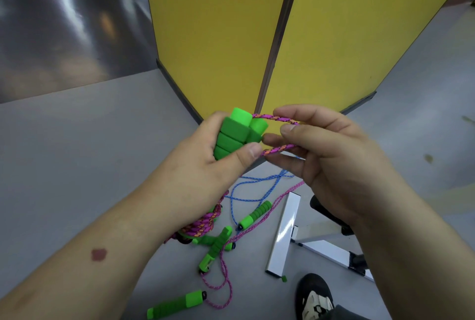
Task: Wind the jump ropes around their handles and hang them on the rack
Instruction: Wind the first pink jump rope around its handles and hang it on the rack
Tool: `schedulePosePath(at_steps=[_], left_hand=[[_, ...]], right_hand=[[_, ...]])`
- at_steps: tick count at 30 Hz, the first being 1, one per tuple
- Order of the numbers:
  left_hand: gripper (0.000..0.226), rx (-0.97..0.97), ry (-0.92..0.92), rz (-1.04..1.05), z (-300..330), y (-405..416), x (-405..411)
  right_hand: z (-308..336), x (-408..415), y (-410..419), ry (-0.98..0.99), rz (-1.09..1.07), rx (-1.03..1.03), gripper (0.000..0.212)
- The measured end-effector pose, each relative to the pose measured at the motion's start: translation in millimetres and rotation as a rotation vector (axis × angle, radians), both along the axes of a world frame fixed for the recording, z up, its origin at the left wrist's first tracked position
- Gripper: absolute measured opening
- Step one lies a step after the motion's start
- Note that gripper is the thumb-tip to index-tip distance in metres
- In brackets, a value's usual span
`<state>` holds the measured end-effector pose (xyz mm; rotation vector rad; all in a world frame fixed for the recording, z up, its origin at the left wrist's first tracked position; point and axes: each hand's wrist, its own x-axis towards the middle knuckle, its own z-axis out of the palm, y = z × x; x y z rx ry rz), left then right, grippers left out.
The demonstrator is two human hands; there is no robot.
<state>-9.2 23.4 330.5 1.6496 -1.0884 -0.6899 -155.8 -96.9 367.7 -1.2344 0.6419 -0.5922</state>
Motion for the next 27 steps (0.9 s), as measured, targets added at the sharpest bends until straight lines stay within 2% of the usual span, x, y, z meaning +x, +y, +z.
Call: schedulePosePath(at_steps=[4,10,12,15,20,23,27], left_hand=[[0.032,0.05,-0.03,0.009,0.2,1.7,2.6],[0.035,0.056,0.076,0.061,5.1,1.0,0.6],[0.033,0.026,0.187,0.051,4.5,0.2,-3.6],[0.04,-0.046,0.486,0.024,10.7,0.1,-9.9],[0.045,-0.067,0.85,-0.004,15.8,-1.1,-16.4],[0.044,-0.058,0.953,-0.014,12.5,-3.3,-13.9],[0.048,-0.049,0.961,-0.035,9.1,-5.5,-9.1]], right_hand=[[0.1,-1.2,-2.5,0.035,0.013,-0.144,0.017],[-0.1,0.3,-0.4,0.054,0.038,-0.14,0.022],[-0.5,0.6,-2.2,0.058,0.006,-0.143,0.023],[-2.0,1.3,-4.7,0.031,-0.042,-0.128,0.027],[-6.0,3.3,-3.8,-0.046,0.002,-0.068,0.031],[-5.4,2.4,-3.5,-0.077,0.034,-0.063,0.032],[-4.8,-0.1,-4.3,-0.06,0.072,-0.087,0.034]])
